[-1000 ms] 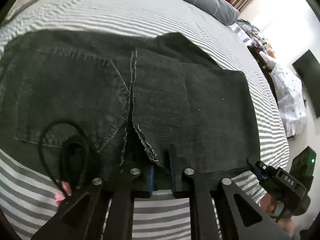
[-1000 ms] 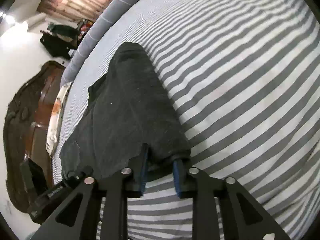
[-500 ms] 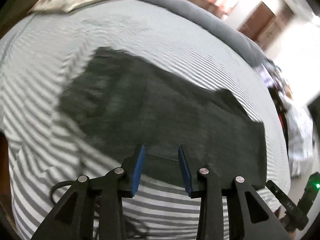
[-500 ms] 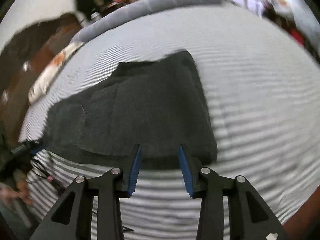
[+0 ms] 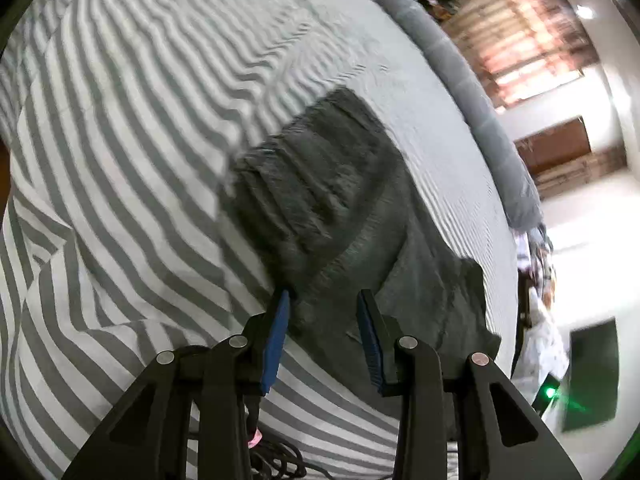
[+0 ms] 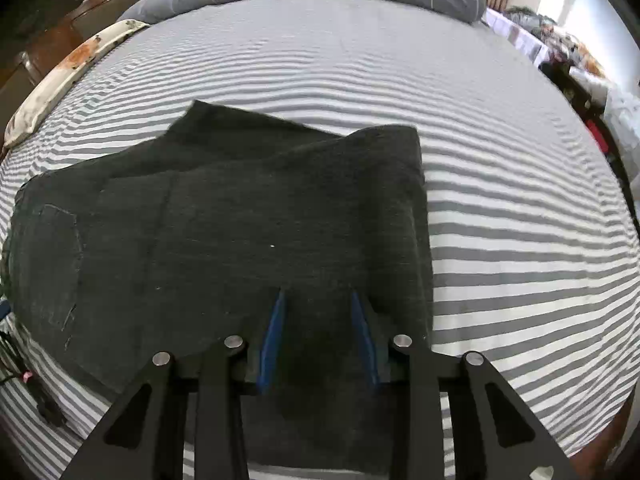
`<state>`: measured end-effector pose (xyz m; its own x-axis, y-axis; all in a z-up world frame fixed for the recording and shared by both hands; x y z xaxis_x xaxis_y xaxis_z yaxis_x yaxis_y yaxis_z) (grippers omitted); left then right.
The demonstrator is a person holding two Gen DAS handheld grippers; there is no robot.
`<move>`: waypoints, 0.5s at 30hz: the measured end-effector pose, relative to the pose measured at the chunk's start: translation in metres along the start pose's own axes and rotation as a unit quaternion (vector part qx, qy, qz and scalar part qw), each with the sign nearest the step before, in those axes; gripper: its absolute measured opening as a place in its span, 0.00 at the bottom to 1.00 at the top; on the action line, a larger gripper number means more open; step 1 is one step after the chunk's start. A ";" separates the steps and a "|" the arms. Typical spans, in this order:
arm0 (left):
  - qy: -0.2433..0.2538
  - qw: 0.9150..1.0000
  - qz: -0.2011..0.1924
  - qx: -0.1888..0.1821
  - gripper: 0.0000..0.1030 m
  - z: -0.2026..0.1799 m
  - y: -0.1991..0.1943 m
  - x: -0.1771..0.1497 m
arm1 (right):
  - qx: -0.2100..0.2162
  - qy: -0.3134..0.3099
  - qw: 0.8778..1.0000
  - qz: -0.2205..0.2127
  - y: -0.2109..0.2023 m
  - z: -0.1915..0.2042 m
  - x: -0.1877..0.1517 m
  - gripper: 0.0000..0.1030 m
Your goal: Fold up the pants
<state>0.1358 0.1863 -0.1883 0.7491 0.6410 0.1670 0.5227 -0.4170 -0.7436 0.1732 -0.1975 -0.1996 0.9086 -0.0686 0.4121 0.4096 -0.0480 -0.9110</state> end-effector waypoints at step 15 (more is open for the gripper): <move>-0.055 0.998 0.026 -0.020 0.38 0.021 0.027 0.035 | 0.019 0.021 0.999 -0.018 -0.023 0.019 -0.012 0.43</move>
<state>0.1675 0.2108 -0.2160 0.7275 0.6840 0.0543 0.5011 -0.4756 -0.7230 0.1543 -0.1763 -0.1838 0.8895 -0.1101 0.4434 0.4447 -0.0135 -0.8956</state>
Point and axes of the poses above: each gripper's, at about its wrist camera, not at the fingertips, and y roughly the way its jaws point, z to its left, x to its top, the point moved 6 cm from there along y, roughly the way its jaws point, and after that the axes turned 5 degrees about -y, right-handed, at the moved point
